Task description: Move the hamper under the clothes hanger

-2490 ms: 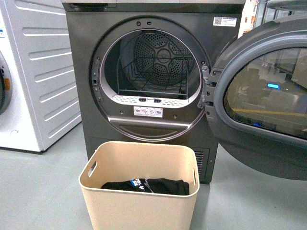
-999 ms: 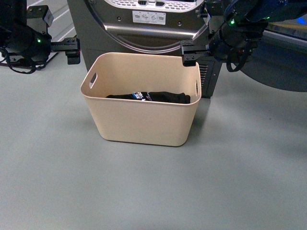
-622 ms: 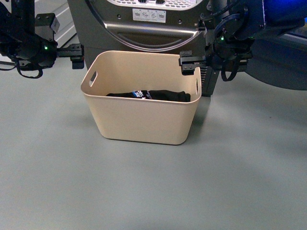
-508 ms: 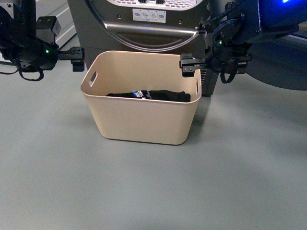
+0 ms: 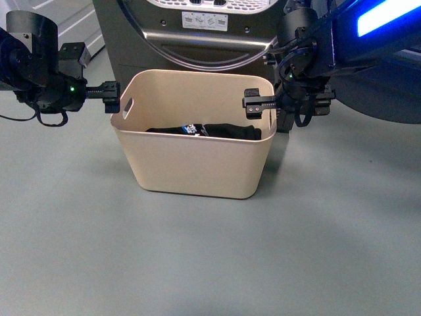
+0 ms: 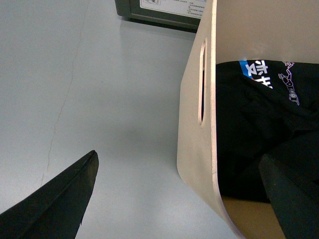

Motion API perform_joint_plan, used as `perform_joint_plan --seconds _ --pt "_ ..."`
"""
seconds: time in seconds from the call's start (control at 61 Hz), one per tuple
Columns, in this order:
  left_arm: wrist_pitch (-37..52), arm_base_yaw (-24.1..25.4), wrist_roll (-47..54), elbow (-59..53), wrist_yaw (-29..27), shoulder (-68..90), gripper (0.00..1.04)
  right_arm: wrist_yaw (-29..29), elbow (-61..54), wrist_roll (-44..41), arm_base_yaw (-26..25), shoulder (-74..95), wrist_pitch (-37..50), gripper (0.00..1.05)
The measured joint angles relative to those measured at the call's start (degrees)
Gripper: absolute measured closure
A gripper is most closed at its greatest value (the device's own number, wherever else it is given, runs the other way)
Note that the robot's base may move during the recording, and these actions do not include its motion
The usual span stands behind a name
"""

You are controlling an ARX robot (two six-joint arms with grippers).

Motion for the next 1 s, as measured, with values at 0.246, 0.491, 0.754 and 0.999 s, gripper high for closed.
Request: perform_joint_plan --seconds 0.246,0.491,0.754,0.999 --pt "-0.9 -0.5 0.3 5.7 -0.1 4.3 0.07 0.6 5.1 0.0 0.3 4.0 -2.6 0.08" --pt "-4.5 -1.3 0.8 12.4 -0.5 8.3 0.07 1.7 9.5 0.0 0.5 6.0 -4.7 0.08" --pt "-8.4 -2.1 0.9 20.0 -0.9 13.2 0.07 2.9 19.6 0.2 0.9 12.6 -10.0 0.08" --pt "-11.5 -2.1 1.2 27.4 -1.7 18.3 0.22 3.3 31.2 0.6 1.6 19.4 -16.0 0.15"
